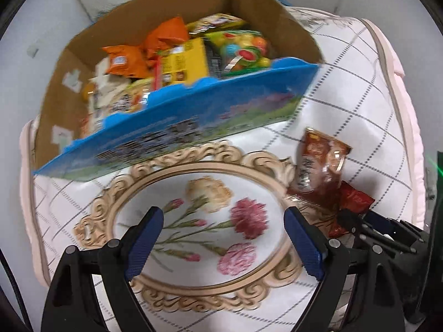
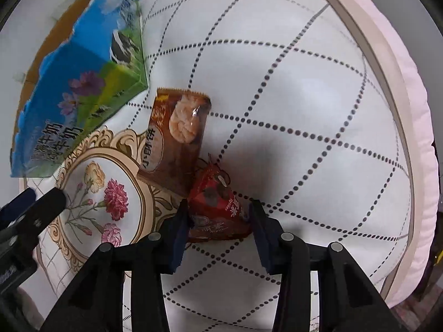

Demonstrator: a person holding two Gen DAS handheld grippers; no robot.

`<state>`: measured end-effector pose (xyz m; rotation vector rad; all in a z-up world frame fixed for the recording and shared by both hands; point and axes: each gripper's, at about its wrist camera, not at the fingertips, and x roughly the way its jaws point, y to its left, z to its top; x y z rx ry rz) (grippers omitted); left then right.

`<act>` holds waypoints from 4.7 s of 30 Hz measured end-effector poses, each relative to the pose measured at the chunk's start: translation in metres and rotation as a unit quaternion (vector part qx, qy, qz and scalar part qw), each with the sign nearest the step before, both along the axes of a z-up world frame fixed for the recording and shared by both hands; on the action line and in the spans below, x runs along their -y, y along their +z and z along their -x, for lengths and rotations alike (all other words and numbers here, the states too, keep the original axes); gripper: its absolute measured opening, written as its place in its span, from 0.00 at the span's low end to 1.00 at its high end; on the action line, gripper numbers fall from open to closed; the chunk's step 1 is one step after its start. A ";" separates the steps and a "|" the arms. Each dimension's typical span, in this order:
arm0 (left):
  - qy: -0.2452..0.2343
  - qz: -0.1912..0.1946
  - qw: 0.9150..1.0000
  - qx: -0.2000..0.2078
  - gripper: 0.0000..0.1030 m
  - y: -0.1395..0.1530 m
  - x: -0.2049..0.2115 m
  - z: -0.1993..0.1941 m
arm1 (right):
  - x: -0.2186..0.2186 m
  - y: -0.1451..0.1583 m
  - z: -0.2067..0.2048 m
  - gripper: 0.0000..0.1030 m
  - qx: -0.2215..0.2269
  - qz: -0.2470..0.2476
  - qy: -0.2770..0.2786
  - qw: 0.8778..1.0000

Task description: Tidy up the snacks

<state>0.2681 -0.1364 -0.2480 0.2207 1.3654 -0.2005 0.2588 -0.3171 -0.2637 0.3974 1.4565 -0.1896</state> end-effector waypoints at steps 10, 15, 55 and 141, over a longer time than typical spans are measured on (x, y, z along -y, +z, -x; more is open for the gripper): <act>-0.060 0.061 0.992 -0.092 0.86 -0.047 0.072 -0.033 | 0.053 0.021 0.010 0.43 0.013 -0.012 -0.054 0.998; -0.075 0.063 0.988 -0.122 0.86 -0.075 0.093 -0.044 | 0.064 0.019 0.005 0.44 0.008 -0.030 -0.069 0.997; 0.023 0.052 0.995 -0.083 0.52 -0.061 -0.016 0.053 | -0.027 -0.012 0.004 0.43 -0.028 -0.039 0.075 0.996; 0.135 0.067 0.986 0.076 0.87 0.122 -0.154 -0.104 | -0.138 0.148 -0.190 0.98 0.086 0.053 0.186 0.977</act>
